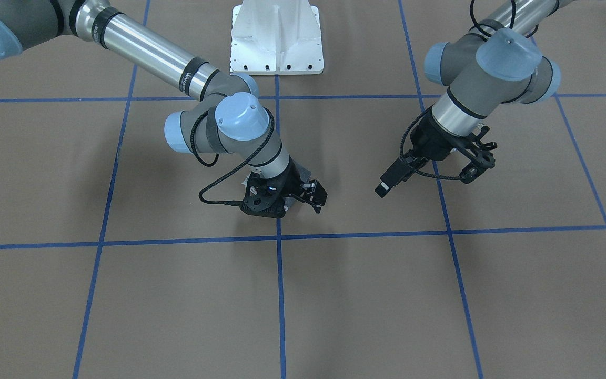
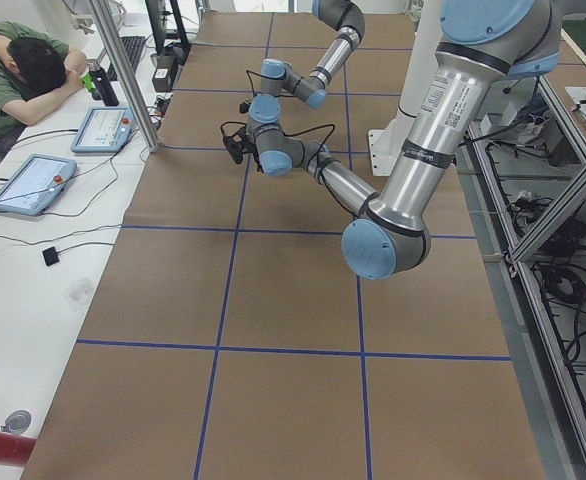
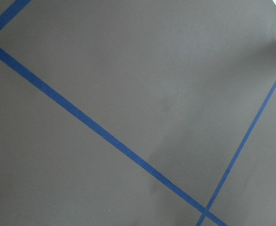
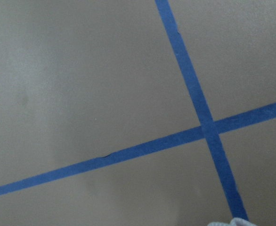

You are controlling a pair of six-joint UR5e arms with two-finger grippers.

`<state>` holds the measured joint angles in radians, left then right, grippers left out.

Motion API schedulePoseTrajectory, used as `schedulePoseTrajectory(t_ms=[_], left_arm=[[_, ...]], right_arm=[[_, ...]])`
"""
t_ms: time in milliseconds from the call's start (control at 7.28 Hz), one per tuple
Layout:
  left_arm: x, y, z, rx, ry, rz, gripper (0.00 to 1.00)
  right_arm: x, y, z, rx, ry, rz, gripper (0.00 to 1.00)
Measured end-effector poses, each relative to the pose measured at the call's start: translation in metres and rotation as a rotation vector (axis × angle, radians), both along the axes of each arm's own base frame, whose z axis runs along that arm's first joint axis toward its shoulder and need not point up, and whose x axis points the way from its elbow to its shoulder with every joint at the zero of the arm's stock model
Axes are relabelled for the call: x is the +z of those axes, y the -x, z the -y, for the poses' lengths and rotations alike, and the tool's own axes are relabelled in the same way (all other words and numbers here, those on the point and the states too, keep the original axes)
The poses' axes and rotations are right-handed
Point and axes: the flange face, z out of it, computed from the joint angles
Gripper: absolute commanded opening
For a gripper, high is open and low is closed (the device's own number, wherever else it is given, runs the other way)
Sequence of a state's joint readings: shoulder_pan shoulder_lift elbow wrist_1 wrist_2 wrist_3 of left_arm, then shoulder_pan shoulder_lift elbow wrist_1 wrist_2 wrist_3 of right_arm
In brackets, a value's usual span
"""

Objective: Fold towel twice with both arms

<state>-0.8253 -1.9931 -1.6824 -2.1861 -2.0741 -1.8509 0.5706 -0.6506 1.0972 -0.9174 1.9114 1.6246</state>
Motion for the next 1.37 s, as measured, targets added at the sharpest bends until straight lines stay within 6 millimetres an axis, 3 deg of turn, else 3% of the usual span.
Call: schedulePoseTrajectory(t_ms=[275,412,687,961,1373], left_arm=[[0.003,0.007,0.000,0.002,-0.012,0.005,1.00],[0.008,0.012,-0.002,0.010,-0.028,0.013,1.00],[0.035,0.050,-0.011,0.051,-0.098,0.051,1.00],[0.071,0.104,-0.009,0.076,-0.184,0.116,1.00],[0.162,0.211,-0.005,0.186,-0.409,0.308,1.00]], right_arm=[[-0.005,0.000,0.008,0.006,0.001,-0.003,0.99],[-0.011,-0.009,0.019,0.016,-0.004,0.003,0.99],[-0.021,-0.055,0.060,0.014,-0.029,0.023,1.00],[0.003,-0.139,0.101,-0.031,-0.055,0.015,1.00],[0.076,-0.288,0.127,-0.170,-0.183,-0.223,1.00]])
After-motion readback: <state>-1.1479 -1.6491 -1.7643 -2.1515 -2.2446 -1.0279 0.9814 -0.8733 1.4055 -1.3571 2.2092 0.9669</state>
